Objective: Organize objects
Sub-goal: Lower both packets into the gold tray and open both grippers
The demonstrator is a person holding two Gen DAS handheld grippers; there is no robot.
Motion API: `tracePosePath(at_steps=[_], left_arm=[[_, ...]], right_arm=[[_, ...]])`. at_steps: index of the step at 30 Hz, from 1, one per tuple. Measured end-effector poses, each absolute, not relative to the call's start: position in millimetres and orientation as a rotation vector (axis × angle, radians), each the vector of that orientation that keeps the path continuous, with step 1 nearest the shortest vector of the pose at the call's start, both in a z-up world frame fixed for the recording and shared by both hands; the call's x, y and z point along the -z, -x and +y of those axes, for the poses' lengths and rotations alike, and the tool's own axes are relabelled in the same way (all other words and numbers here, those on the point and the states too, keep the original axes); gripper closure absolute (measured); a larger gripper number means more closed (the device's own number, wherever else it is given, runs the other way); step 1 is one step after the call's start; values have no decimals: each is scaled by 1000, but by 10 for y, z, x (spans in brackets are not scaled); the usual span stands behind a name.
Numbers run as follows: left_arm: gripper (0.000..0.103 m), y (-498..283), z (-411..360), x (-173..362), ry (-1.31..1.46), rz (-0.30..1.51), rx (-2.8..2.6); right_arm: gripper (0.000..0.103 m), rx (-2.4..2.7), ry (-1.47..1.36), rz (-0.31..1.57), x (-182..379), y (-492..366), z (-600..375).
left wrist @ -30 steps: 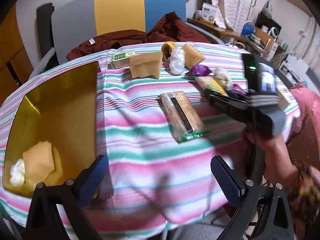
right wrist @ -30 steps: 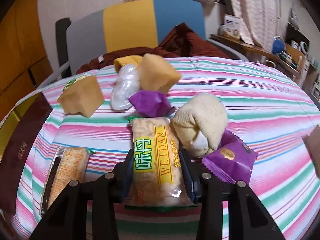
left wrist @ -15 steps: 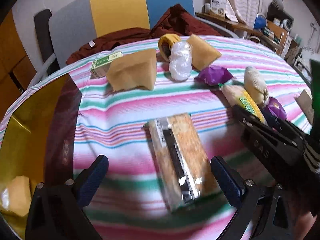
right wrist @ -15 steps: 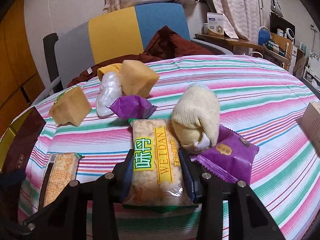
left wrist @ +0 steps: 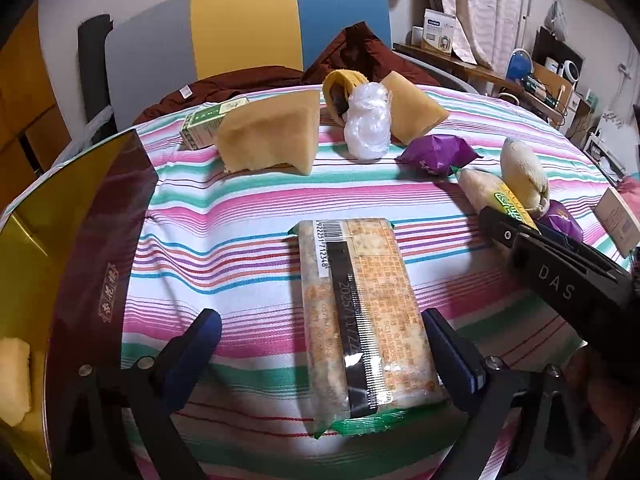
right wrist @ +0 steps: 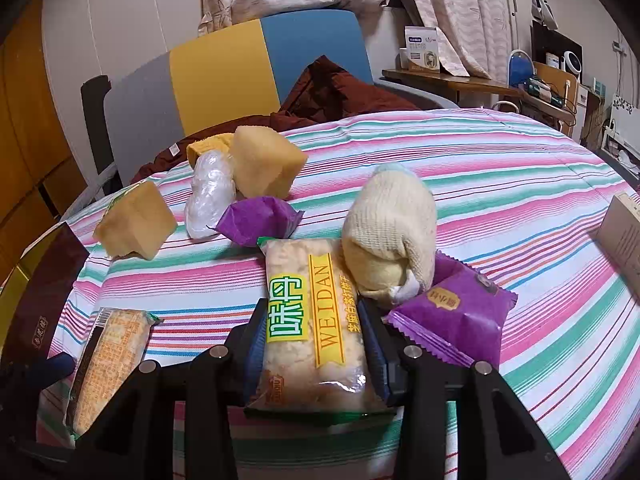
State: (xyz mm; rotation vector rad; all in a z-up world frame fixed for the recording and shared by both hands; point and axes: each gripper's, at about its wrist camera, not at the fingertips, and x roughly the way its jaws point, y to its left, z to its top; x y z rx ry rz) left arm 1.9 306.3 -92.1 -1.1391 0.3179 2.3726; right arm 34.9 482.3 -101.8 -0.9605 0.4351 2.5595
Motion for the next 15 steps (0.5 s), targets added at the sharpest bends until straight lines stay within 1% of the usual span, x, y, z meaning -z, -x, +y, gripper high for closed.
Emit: tracePosePath(at_steps=[2,8,13,15], left_arm=[[15,-46,3082,901,1124,329,-2368],[30,-130,3144,857,1095,364,-2358],[49,-156,3174,833,1084,380,-2341],[52,-164,3176,830,1082,387,-2338]], right_arm=[[59,-2559,960,433,1018,-344,4818],[59,-2559,960,433,1018,-346,4821],[59,-2559,960,432,1019,-345,4820],[59,-2558,960,429,1019,-343,4819]])
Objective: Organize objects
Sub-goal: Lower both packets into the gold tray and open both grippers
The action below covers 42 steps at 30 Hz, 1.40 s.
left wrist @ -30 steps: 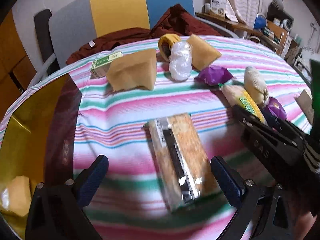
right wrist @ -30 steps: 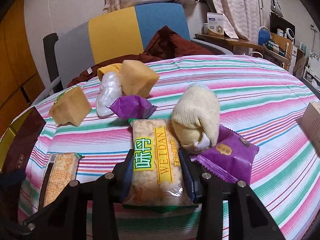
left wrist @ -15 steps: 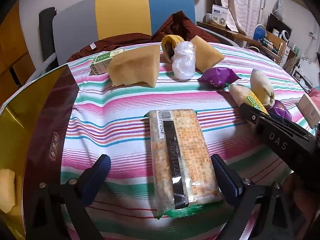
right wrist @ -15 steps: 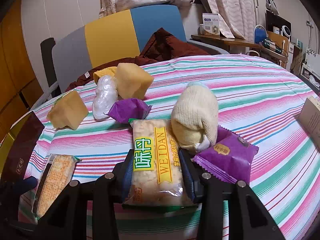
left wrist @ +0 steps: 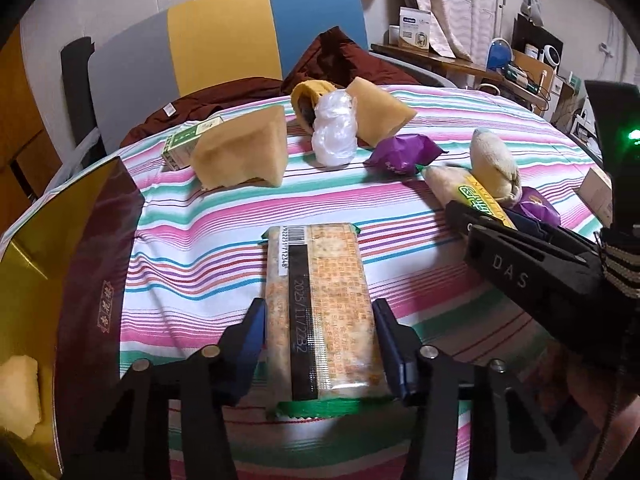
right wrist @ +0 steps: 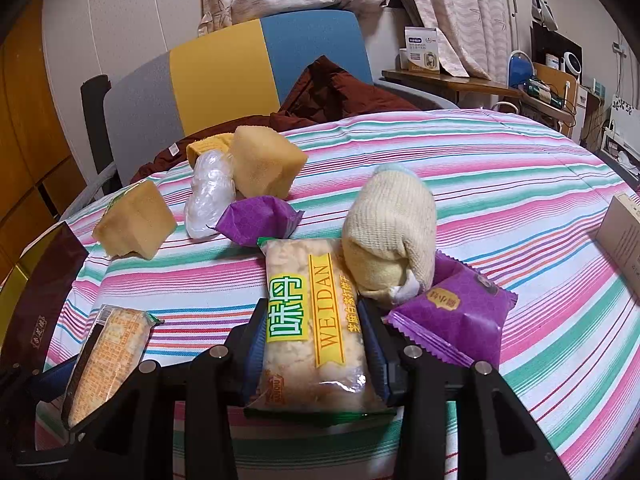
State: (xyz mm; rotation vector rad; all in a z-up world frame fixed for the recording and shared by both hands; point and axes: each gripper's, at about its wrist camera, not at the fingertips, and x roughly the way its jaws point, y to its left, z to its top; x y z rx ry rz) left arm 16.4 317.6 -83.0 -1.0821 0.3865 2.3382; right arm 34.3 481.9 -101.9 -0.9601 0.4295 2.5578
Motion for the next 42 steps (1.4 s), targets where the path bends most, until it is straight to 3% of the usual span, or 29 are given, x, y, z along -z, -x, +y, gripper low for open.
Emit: tracePosePath(at_steps=[22,42], left_arm=[[55,-354,2957,531,1076,292,-2319],[55,-254,2085,100,1055,215,-2495]], right_arm=[[59,-2537,968,381,1020,-317,4795],[60,-2495,934,303,980,-334,4731]])
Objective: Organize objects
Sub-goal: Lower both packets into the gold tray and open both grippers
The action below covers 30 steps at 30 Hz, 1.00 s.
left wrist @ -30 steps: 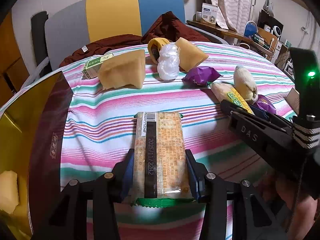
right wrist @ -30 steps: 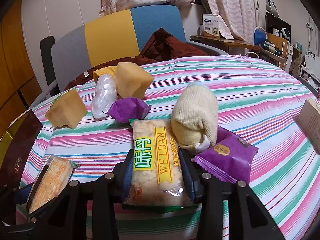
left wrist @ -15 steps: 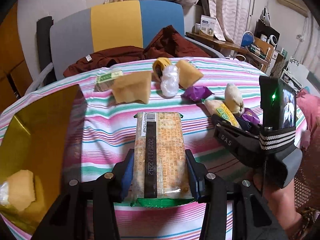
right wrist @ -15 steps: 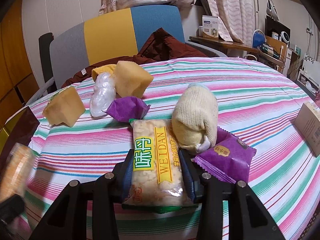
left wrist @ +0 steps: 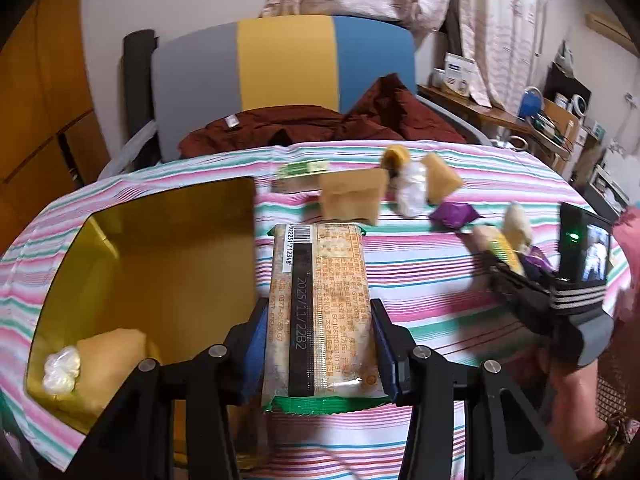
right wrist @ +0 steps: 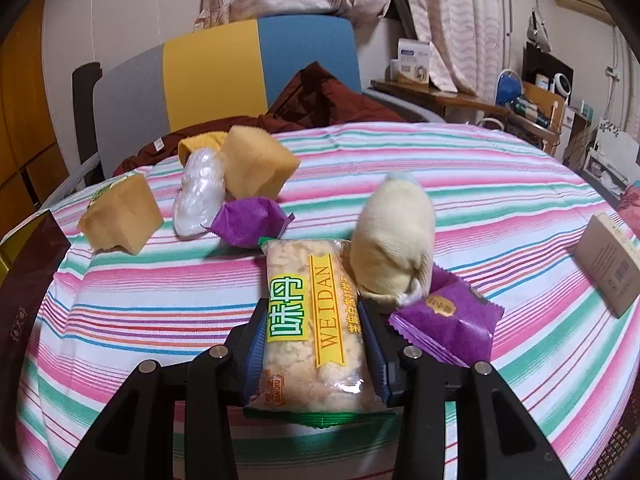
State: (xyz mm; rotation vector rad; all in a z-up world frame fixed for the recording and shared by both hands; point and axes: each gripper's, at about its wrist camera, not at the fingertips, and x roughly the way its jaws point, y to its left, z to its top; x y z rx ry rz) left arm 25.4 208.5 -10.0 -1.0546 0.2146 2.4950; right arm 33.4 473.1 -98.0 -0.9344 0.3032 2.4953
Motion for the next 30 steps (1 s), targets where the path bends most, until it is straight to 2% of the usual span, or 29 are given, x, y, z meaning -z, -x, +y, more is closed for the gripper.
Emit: tracePosePath(at_steps=[14,27,29,30], left_arm=[[55,219,1237,497,1292,24,-2496],[55,307,942,726,1342,11,-2485],[50,295,912,717,1336,-14,-2480],[40,281,881,710,1330,-47,-2471]], right_arm=[[60,-2534,848,200,827,-487,4491],[60,-2709,838,348,427,-608,3806],[60,-2761,851,393,337,-595,3628],[60,-2790,864,419,288,-575,3530]])
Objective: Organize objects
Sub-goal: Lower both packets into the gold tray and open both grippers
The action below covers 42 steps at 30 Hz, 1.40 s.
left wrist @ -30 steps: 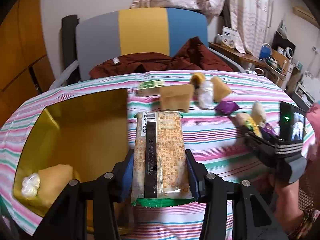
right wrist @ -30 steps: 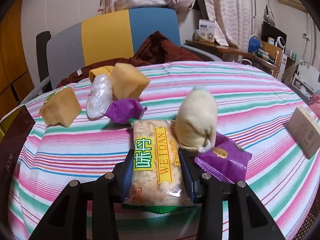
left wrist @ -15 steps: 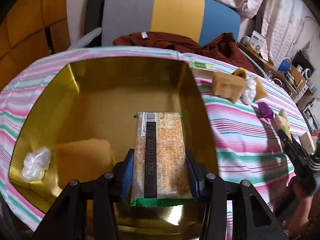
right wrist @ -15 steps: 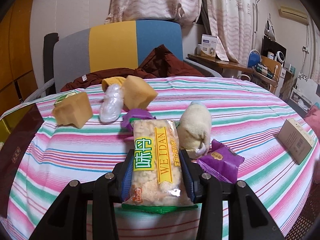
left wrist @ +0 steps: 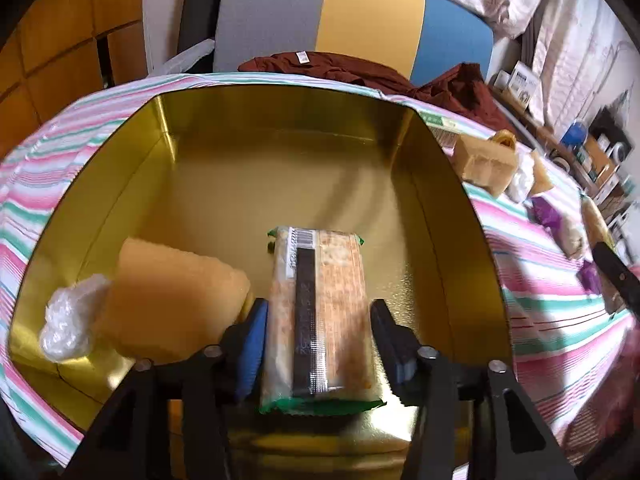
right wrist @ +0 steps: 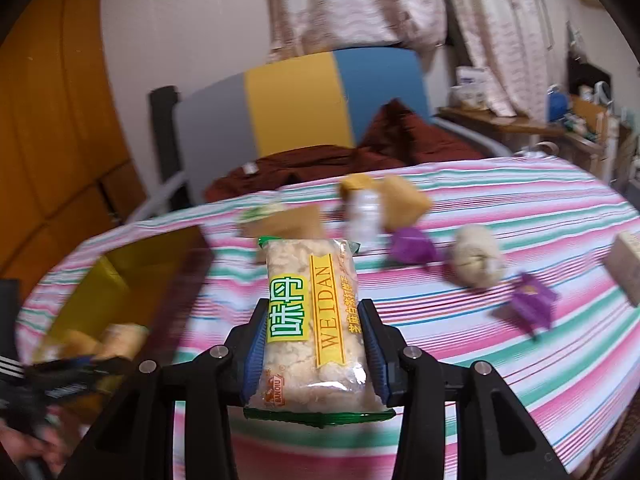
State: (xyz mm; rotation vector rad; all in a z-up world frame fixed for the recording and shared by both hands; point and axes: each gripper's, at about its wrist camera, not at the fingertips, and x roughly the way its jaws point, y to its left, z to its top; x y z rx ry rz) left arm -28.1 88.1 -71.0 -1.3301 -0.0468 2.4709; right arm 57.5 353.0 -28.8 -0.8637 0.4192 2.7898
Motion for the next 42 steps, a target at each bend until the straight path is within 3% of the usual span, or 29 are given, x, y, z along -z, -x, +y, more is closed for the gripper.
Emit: tracePosePath(at_steps=[1,8,13,16,24,42], left_arm=[[28,258,851,703,1321,-82,-2461],[0,-147,586,356,1027,-171,-2653],[0,-297,385,239,899,-170,-2763],[0,-222,306,244,944,-151,-2828],[0,-79,-44,394,1104,-328,-2882],[0,-108,-18,424,1112,-414,-2815]], right_arm=[[60,-2808,877,433,261,-555,3450],[60,-2938,1004,475,121,-367,2881],[60,-2962,1121,461,162,-214,2515],[60,-2972,1152,441,191,-94,2332],[60,-2876,1219,315,277,113,2073],[59,-2864,1139,418,245,-50,2228]])
